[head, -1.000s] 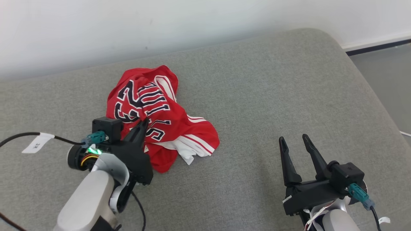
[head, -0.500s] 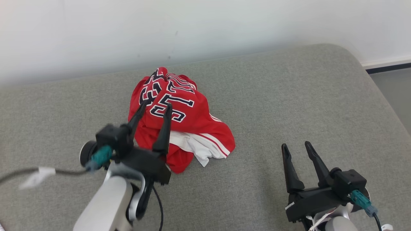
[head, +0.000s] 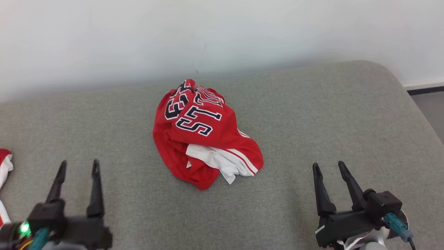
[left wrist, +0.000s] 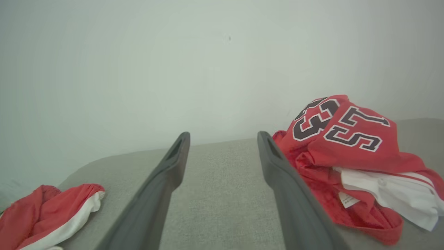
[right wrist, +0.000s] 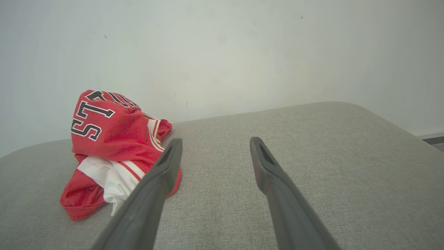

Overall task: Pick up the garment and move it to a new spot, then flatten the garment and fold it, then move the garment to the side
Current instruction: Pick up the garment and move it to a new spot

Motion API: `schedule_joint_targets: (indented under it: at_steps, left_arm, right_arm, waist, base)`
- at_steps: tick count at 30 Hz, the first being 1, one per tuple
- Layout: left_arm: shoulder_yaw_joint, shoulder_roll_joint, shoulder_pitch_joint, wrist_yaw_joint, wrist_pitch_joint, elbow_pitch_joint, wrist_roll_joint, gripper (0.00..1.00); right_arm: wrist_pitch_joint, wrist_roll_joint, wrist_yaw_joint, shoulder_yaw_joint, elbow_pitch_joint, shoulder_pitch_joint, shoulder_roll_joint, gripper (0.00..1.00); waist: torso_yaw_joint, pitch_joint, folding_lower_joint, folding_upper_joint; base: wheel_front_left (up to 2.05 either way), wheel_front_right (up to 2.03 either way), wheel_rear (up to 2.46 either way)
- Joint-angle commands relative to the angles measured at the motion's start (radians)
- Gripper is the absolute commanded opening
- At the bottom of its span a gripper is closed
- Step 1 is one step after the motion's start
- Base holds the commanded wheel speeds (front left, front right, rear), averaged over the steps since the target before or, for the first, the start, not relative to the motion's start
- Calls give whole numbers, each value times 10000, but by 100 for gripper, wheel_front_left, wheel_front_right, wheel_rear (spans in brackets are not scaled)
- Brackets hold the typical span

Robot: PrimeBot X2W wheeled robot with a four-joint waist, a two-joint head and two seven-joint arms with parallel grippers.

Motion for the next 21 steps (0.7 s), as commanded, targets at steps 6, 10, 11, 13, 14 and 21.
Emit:
schedule_joint_targets:
  at_steps: [6, 10, 11, 13, 14, 21]
  left_arm:
    - [642, 719, 1644, 259, 416, -1091, -529, 100]
    - [618, 1087, 2279, -27, 632, -1933, -668, 100]
    - [562, 1133, 2355, -150, 617, -2100, -710, 100]
    - [434, 1306, 2499, -238, 615, -2291, -513, 100]
    - [393, 1305, 2557, -252, 606, -2350, -513, 100]
    - [473, 974, 2800, -4, 436, -2389, -708, 100]
  right_arm:
    - [221, -203, -21, -167, -227, 432, -8, 100]
    - [405, -377, -21, -329, -595, 695, -8, 100]
    - [422, -404, -21, -363, -740, 777, -7, 100]
    - [509, -467, -21, -450, -934, 930, -11, 100]
    - [551, -478, -21, -470, -1055, 1001, -8, 100]
    - [871, -442, -21, -506, -1518, 1294, -11, 100]
  waist:
    - [349, -532, 1, 0]
    - [563, -688, 1, 0]
    - [620, -707, 1, 0]
    - [745, -754, 1, 0]
    - [792, -772, 1, 0]
    - [1006, -939, 1, 0]
  base:
    - [0, 0, 0]
    - [0, 0, 0]
    - [0, 0, 0]
    - [0, 0, 0]
    - [0, 0, 0]
    - [0, 0, 0]
